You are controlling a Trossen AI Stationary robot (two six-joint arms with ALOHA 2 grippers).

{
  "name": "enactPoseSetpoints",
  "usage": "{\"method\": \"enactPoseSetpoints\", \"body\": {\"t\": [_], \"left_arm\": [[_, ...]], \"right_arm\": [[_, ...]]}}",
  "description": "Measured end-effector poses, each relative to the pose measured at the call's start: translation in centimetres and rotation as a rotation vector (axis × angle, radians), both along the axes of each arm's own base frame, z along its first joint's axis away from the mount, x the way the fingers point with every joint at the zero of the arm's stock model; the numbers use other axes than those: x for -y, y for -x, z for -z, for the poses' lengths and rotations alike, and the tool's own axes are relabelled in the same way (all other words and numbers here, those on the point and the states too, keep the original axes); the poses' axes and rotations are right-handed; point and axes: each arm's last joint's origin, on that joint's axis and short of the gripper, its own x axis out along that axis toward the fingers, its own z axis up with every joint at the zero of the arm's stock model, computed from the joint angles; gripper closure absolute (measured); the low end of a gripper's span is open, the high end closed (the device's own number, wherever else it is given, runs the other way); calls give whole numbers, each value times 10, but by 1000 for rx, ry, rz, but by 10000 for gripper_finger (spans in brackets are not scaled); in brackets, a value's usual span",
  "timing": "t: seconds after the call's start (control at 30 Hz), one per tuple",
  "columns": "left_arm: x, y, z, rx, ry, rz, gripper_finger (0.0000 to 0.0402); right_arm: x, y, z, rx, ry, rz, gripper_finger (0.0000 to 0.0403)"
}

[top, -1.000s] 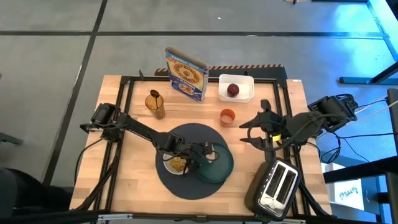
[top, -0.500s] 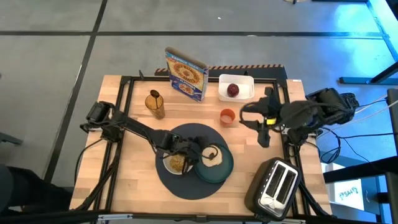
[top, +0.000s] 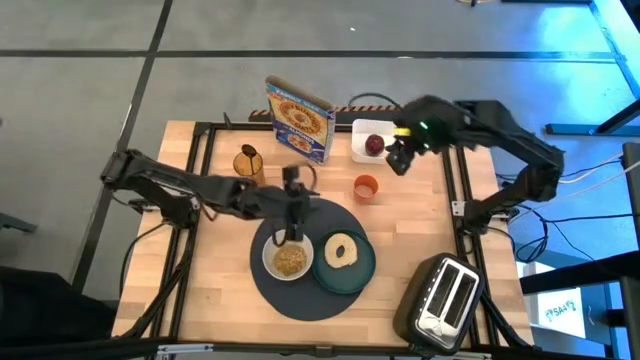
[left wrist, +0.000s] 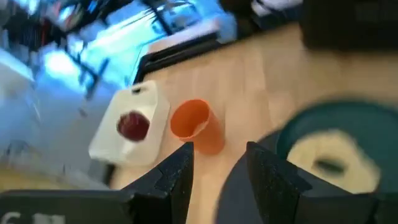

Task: Arrange a breakfast setting
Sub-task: Put the apple from the white bin on the green plate

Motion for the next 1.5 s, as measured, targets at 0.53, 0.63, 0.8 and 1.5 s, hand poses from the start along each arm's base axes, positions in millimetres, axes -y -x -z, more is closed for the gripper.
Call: {"method": "enactPoseSetpoints", "body": {"t": [0.53, 0.63, 0.8, 1.5], "left_arm": [[-12, 25, -28, 219, 358, -215, 270], [-17, 26, -24, 181, 351, -246, 270], [-27, 27, -21, 149, 342, -288, 270], [-46, 26, -20, 139, 365, -306, 270]], "right_arm": [[148, -11, 158, -54, -284, 414, 313], [156, -18, 176, -117, -297, 447, 317], [165, -28, 199, -196, -313, 488, 298], [188, -37, 184, -196, -297, 362, 277]]}}
